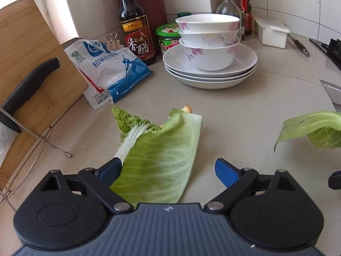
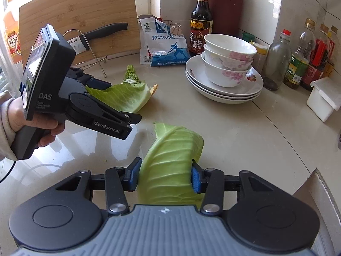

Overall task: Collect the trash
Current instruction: 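Grasp the other cabbage leaf with the left tool while the right holds its leaf, then carry both cabbage leaves from the counter toward the bin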

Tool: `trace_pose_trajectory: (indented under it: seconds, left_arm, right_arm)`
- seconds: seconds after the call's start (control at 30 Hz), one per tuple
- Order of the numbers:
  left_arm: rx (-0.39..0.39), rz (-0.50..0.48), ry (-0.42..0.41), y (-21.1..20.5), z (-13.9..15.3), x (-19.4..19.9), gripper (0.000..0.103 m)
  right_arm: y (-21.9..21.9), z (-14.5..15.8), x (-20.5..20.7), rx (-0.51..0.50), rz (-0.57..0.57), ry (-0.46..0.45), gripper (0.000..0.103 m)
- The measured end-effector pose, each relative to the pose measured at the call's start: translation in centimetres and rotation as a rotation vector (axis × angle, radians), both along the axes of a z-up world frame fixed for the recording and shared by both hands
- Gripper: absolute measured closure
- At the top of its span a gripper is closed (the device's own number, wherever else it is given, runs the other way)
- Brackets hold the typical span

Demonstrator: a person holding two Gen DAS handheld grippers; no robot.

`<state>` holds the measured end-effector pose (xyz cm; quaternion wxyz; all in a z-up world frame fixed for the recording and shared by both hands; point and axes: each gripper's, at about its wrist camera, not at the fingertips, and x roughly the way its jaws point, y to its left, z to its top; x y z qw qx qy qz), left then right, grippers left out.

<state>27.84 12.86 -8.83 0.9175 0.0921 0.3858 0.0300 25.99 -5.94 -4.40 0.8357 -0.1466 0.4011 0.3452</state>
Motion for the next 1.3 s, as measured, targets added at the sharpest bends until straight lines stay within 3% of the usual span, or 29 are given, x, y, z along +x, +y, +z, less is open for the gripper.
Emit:
trace_pose_trajectory:
  seconds: [0.1,0.23,0.47,0.7,0.83,1.13,1.3]
  left_arm:
    - [0.026,0.026,-0.003,-0.1,-0.6,0.3,0.009]
    - [0.037,0.039,-0.027,0.4,-0.1,0.0,0.027]
    - [-0.003,0.007,-0.036,0.9,0.9,-0.8,0.049]
    - [-0.034,-0.014,-0.038,1.7,1.8,-1.5,0.065]
    - [-0.064,-0.031,-0.040,2.1,2.5,-1.9,0.083]
    - [-0.132,-0.023,-0.033,3.2,2.9,-2.7,0.096]
    - [-0.112,-0.036,-0.036,3.0,3.6,-3.6,0.097]
  right_arm:
    - [-0.1,-0.2,0.1,0.003,-0.008,0.007,0.051]
    - [-0.3,-0.3,0.3,0.009,-0.014,0.012,0.051]
    - [-0.1,-0.3,0.5,0.012,-0.011,0.012,0.051]
    - [0.0,-0.1,0.3,0.017,-0.007,0.009,0.051]
    - [-0.1,-0.1,0.2,0.015,-0.009,0.008,0.051]
    - [-0.5,0.2,-0.2,0.018,-0.019,0.003,0.051]
    - [-0.7,0.2,-0.4,0.013,-0.027,0.002,0.051]
